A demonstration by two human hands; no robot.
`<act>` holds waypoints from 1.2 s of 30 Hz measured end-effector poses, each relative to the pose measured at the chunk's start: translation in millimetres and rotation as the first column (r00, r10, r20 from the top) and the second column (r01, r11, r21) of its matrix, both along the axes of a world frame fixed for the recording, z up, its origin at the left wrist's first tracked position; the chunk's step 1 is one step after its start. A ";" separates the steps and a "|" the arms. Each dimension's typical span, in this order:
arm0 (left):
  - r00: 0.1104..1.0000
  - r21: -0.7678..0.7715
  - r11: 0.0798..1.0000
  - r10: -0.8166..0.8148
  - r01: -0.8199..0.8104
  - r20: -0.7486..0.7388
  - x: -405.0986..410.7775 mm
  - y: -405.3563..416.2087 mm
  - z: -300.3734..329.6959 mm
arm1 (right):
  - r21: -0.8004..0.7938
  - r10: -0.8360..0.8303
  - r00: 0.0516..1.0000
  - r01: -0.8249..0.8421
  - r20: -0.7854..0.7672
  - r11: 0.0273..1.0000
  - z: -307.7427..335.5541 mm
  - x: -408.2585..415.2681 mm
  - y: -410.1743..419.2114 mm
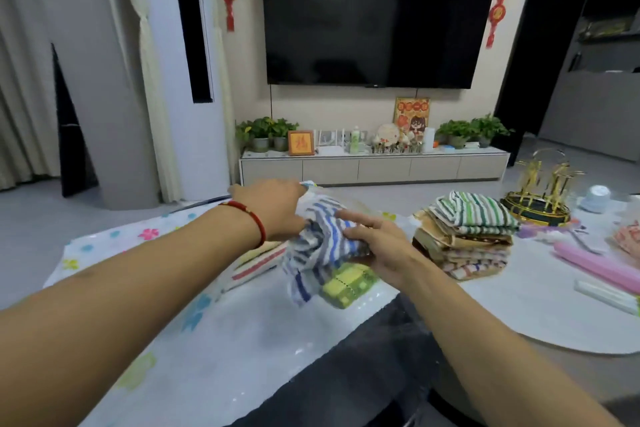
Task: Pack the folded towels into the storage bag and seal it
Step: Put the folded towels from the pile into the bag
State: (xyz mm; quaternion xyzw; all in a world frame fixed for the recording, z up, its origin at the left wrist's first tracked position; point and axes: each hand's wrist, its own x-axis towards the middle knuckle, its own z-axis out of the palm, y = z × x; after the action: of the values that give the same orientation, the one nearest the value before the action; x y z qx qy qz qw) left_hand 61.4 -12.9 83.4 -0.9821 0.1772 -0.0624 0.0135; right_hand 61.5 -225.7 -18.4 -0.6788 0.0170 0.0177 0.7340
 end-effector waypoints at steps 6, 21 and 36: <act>1.000 0.000 1.000 -0.012 0.012 0.020 3.9 -1.8 4.4 | -0.180 -0.328 0.933 0.301 -0.146 0.936 -78.9 38.0 12.1; 0.981 0.048 0.985 -0.168 0.164 0.097 -6.2 1.1 -29.8 | -0.676 -0.289 0.957 0.198 -0.022 0.709 -87.5 48.2 31.8; 0.980 0.156 0.972 -0.189 0.177 0.064 -3.9 -6.5 -44.4 | -0.661 -0.183 0.967 0.254 0.176 0.706 -90.3 47.4 -7.5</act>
State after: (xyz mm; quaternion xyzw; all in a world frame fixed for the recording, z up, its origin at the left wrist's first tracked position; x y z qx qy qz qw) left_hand 57.5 -19.4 39.0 -0.9546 0.2704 -0.0881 0.0884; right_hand 108.9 -233.2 -108.7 -0.8925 0.0667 -0.1097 0.4325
